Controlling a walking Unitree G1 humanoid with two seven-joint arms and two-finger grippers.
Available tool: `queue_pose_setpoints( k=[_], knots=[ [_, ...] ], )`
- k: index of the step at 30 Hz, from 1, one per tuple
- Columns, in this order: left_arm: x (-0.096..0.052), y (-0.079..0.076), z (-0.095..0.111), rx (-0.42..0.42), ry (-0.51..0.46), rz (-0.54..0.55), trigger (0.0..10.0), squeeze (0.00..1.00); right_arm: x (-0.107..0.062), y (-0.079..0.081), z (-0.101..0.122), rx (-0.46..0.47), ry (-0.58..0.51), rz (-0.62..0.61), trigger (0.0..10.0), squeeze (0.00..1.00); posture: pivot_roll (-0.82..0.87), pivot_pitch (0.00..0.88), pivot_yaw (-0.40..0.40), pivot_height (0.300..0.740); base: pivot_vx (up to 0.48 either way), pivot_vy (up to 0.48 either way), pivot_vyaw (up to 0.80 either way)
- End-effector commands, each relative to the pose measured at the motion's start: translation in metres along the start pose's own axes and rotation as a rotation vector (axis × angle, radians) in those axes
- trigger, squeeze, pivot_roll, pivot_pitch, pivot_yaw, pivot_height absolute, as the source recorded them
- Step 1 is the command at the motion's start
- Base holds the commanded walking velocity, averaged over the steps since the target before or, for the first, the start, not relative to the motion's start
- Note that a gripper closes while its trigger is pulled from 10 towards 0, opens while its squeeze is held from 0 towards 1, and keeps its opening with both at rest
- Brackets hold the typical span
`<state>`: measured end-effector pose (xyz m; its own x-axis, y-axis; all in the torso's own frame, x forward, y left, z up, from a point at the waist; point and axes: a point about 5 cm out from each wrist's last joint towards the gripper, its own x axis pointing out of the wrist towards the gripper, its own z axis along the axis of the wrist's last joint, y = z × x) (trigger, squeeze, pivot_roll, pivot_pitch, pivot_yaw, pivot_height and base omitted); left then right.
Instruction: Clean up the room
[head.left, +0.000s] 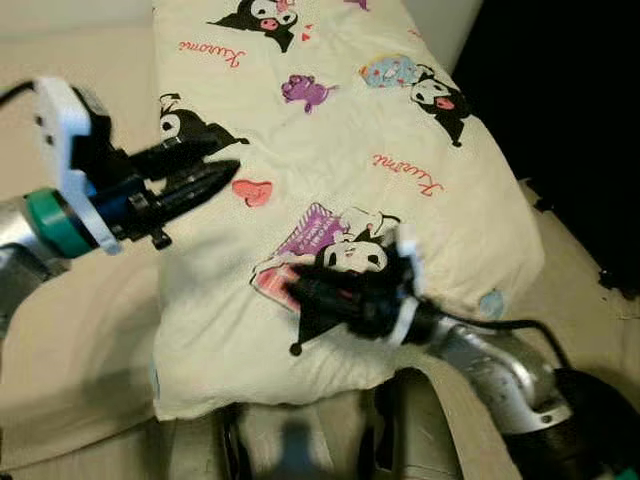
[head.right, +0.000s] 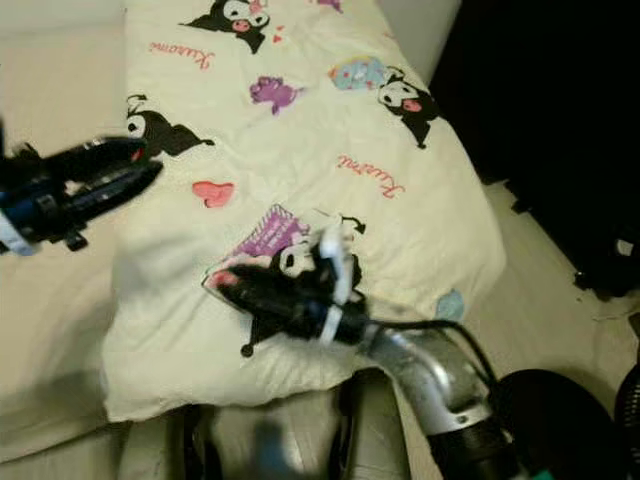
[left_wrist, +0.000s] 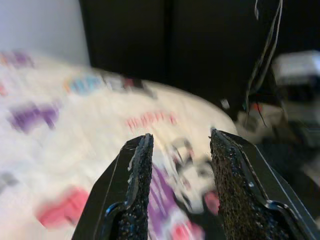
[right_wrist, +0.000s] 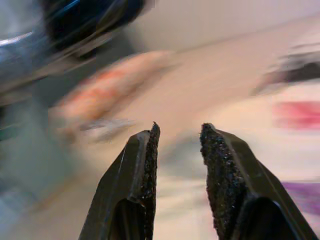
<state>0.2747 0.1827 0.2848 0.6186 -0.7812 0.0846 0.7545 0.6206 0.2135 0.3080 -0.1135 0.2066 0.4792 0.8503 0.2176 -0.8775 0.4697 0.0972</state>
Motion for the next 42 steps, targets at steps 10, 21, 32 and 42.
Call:
queue_pose_setpoints(
  k=[10,21,32,42],
  knots=[
    [0.013,-0.012,-0.127,-0.227,0.402,0.028,10.0,0.0,-0.066,-0.069,-0.018,-0.092,0.064,-0.722,10.0,0.0,0.01,0.213,0.043,0.572,0.0,0.0,0.0],
    [-0.046,-0.05,-0.207,-0.52,0.648,0.249,10.0,0.0,-0.066,-0.065,-0.044,-0.008,0.029,-0.891,10.0,0.0,0.03,0.199,0.038,0.572,0.0,0.0,0.0],
    [-0.035,-0.091,-0.22,-0.238,0.728,0.282,10.0,0.0,-0.024,-0.059,-0.036,0.008,-0.014,-0.778,10.0,0.0,0.05,0.187,0.008,0.572,0.0,0.0,0.0],
    [-0.012,-0.069,-0.074,0.032,0.211,-0.06,10.0,0.0,-0.045,-0.052,-0.031,0.113,-0.114,-0.694,10.0,0.0,0.05,0.185,0.005,0.572,0.0,0.0,0.0]
  ],
)
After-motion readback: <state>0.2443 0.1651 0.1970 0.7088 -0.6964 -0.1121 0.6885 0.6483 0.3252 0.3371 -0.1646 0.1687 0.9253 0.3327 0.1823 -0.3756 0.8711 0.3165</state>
